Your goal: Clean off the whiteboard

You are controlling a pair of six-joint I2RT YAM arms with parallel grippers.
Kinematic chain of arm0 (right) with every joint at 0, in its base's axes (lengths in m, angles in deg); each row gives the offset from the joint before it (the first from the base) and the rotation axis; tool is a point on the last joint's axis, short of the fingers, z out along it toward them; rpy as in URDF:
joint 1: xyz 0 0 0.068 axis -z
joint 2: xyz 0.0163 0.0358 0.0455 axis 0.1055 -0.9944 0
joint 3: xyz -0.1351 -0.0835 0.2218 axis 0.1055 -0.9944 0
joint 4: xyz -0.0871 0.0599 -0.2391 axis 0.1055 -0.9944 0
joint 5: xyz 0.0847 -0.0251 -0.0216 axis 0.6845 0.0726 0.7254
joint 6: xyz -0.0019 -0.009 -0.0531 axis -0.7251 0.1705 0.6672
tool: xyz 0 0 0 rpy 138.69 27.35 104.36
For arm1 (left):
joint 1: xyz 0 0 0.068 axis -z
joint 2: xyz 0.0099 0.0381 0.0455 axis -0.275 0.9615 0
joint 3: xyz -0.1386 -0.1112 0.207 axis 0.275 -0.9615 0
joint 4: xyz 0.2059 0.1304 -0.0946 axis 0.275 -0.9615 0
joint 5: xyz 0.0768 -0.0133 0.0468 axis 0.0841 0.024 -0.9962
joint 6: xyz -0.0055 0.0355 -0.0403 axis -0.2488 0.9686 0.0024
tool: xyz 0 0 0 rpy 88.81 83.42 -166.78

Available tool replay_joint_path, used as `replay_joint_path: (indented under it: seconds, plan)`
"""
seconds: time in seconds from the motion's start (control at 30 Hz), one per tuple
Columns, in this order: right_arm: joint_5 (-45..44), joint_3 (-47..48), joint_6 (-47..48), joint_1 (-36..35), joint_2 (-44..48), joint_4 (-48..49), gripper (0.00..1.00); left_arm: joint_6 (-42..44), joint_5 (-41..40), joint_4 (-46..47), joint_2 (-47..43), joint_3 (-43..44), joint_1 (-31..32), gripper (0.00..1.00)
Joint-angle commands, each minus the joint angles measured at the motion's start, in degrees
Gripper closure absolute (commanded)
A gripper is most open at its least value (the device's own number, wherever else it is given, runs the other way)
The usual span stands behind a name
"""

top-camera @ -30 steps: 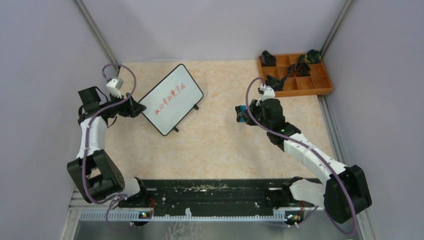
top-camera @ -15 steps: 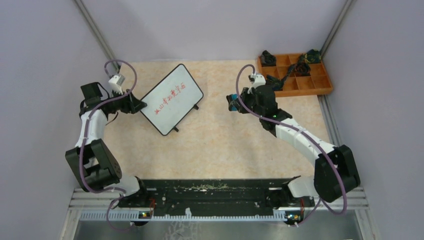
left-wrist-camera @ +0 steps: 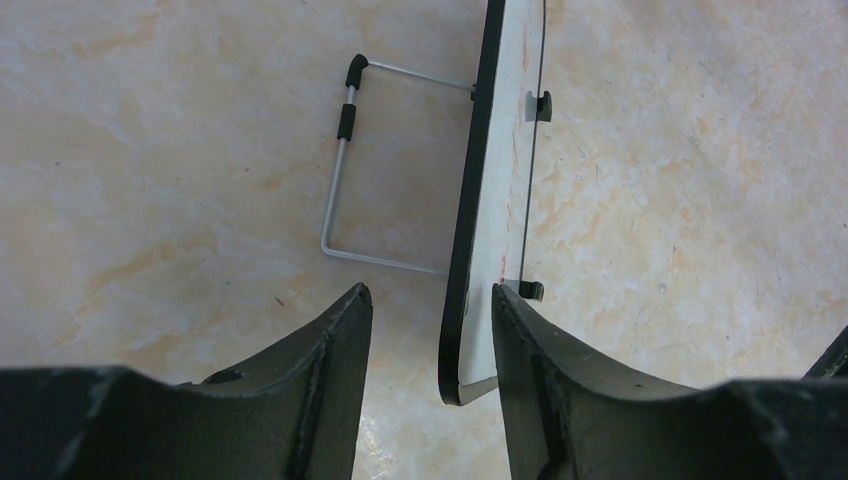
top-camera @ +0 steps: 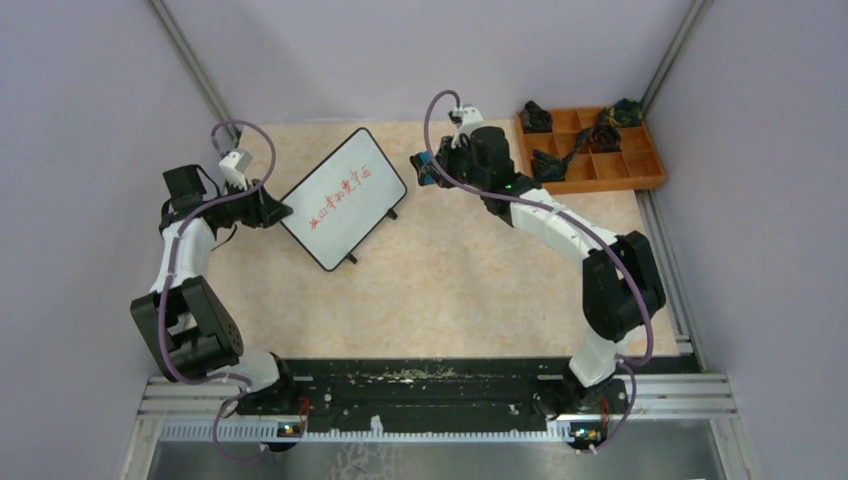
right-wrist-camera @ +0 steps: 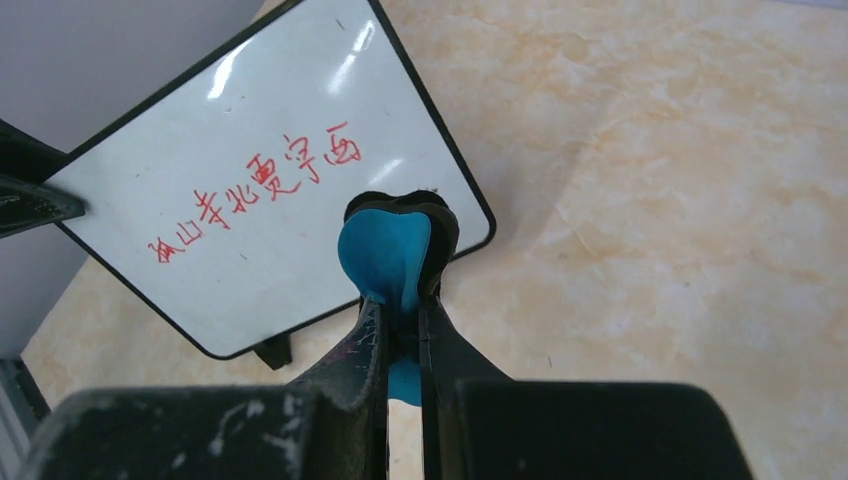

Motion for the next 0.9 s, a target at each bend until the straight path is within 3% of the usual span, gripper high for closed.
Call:
replay_joint_path:
  seconds: [0.0,0.37,0.57,0.7,0.87]
  plan:
    - [1.0,7.3,4.2,-2.6,-3.7,1.6,1.00,1.1,0.3,-0.6,-0.9,2.3,0.3,0.48]
    - [4.1,20.7,8.3,-5.0,-16.2,-1.0,1.00,1.8,0.0,-2.0,-1.4,2.9,0.3,0.68]
    - [3.5,24.7,10.9,-6.3,-21.1,0.0,1.00,2.2,-0.4,-2.8,-1.4,3.1,0.3,0.84]
    - [2.6,24.4,11.5,-6.7,-23.0,3.6,1.00,2.9,-0.3,-3.3,-1.1,3.1,0.3,1.00]
    - [0.3,25.1,13.2,-7.5,-25.8,7.0,1.00,3.2,-0.4,-3.7,-0.8,2.8,0.3,1.00]
